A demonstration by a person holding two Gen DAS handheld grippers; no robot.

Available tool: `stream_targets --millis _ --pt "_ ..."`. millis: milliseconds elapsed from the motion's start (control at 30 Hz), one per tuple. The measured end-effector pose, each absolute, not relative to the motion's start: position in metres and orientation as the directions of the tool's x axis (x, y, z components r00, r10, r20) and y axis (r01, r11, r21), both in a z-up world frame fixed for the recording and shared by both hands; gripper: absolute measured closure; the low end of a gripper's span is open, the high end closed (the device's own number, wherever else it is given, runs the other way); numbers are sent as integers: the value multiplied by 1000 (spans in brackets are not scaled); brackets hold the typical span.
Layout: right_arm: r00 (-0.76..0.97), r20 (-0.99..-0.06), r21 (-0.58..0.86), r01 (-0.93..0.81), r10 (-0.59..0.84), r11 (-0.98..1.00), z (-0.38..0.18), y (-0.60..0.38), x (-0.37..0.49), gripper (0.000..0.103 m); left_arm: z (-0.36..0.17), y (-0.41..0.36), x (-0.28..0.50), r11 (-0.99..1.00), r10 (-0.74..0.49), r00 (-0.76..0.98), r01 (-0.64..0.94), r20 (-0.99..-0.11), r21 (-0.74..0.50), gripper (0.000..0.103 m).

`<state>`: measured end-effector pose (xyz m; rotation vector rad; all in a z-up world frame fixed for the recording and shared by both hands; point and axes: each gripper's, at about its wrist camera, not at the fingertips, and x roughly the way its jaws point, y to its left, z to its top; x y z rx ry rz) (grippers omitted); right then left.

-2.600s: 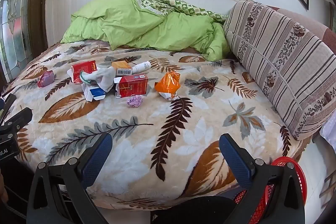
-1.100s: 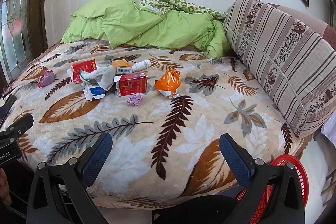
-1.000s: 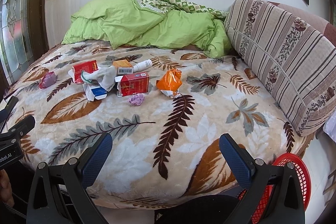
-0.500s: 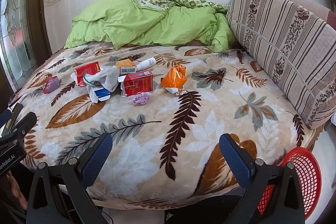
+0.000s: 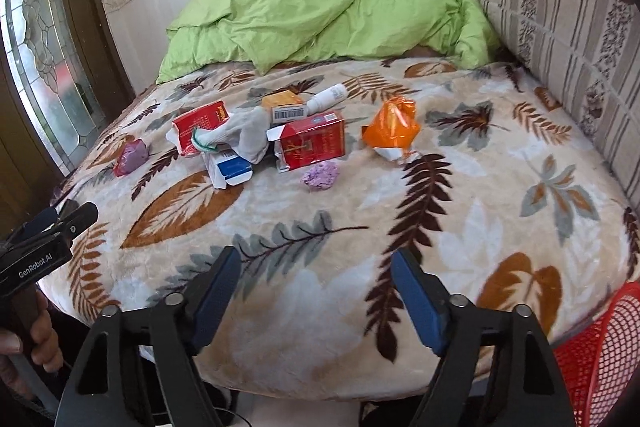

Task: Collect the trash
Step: 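Grasp the red-and-pink wrapper with the left tool while the right tool grasps the purple wrapper, then carry both wrappers to the red basket and open both tools over it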

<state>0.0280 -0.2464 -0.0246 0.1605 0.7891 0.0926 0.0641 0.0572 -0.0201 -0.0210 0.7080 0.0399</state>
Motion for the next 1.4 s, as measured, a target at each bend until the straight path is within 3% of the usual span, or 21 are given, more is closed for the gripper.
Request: stream_targets --millis 133,300,400,733,767,833,867,933,967,1133,1400 --pt "690 -702 223 -22 176 975 -28 -247 58 36 -16 77 83 994 71 769 -105 -636 -16 2" --pt "666 -722 263 13 188 965 -36 -248 104 36 -12 98 107 987 105 770 -159 -630 -30 3" --pt "637 -748 285 54 186 957 -49 -251 130 36 -11 113 125 980 121 763 -194 -635 -47 8" --pt "591 -790 255 75 162 964 -72 -252 162 51 -42 134 208 966 159 680 -257 -716 -29 23" --pt "581 -798 248 78 158 965 -75 -252 165 52 -51 134 219 968 155 657 -251 -737 -20 26" --pt "548 -817 269 81 183 960 -84 -252 170 64 -67 136 237 964 158 610 -265 -776 -13 42" --pt "531 -825 278 87 191 957 -88 -254 171 66 -76 138 245 965 142 584 -261 -799 -19 56" --pt "539 -818 284 80 198 955 -87 -256 170 76 -85 142 253 963 139 567 -269 -812 -24 67" --pt "544 -814 285 69 204 956 -85 -256 169 79 -84 143 252 961 155 573 -275 -805 -10 79" --pt "571 -792 296 47 218 954 -77 -258 158 79 -77 139 237 973 87 606 -223 -790 -63 83" --pt "630 -744 297 15 221 955 -62 -249 146 79 -41 111 204 989 -7 724 -97 -690 -111 85"
